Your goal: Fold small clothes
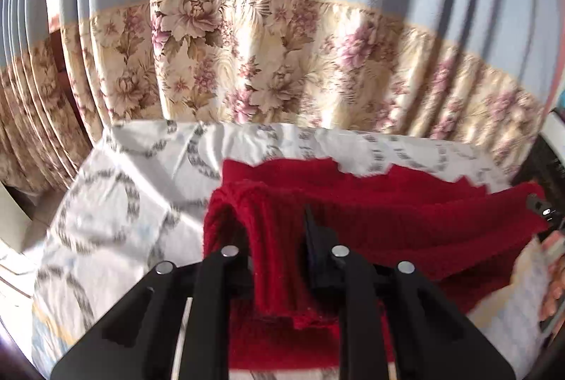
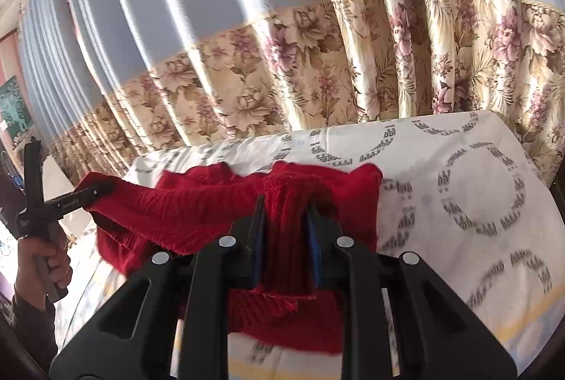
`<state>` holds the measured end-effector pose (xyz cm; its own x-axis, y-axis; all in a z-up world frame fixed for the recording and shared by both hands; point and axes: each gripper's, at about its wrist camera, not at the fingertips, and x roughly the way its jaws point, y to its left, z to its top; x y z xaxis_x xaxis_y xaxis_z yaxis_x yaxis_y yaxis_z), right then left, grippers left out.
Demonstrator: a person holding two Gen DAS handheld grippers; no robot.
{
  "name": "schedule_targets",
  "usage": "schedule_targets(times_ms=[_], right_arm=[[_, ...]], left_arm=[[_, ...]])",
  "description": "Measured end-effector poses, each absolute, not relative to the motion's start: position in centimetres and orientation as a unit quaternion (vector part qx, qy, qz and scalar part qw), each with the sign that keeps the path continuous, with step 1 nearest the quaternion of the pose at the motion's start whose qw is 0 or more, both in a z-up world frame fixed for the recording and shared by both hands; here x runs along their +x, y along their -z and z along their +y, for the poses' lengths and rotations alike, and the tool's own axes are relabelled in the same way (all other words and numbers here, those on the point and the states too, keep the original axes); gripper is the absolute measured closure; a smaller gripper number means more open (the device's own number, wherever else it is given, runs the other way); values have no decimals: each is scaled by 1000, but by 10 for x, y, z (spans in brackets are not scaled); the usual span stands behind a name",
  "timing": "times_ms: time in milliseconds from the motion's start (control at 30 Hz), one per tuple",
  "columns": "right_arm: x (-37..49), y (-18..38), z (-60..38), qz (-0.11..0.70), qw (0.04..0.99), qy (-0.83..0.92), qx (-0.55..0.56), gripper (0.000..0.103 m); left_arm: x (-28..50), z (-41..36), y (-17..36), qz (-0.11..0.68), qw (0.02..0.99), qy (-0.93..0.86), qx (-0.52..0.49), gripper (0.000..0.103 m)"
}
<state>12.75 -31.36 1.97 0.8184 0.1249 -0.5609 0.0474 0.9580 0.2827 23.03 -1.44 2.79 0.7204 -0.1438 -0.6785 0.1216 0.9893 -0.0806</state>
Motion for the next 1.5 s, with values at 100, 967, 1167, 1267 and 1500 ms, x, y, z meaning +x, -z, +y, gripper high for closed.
schedule_targets(times_ms=[100, 967, 1167, 1267, 1500], right_arm=[[163, -8, -319, 315, 939, -3, 137, 82], [189, -14, -327, 305, 951, 42, 39, 23], [225, 9, -301, 348, 937, 31, 11, 24], [248, 25, -294, 378, 925, 36, -3, 37], [285, 51, -285, 440, 897, 29, -29, 41]], left_arm=[[263, -23, -15, 375, 926, 50, 8, 82], [286, 16, -27, 387, 922, 7, 16, 2], [304, -2, 3, 411, 911, 11, 32, 2], [318, -8, 19, 428, 903, 16, 36, 2], [343, -25, 53, 467, 881, 18, 68, 2]])
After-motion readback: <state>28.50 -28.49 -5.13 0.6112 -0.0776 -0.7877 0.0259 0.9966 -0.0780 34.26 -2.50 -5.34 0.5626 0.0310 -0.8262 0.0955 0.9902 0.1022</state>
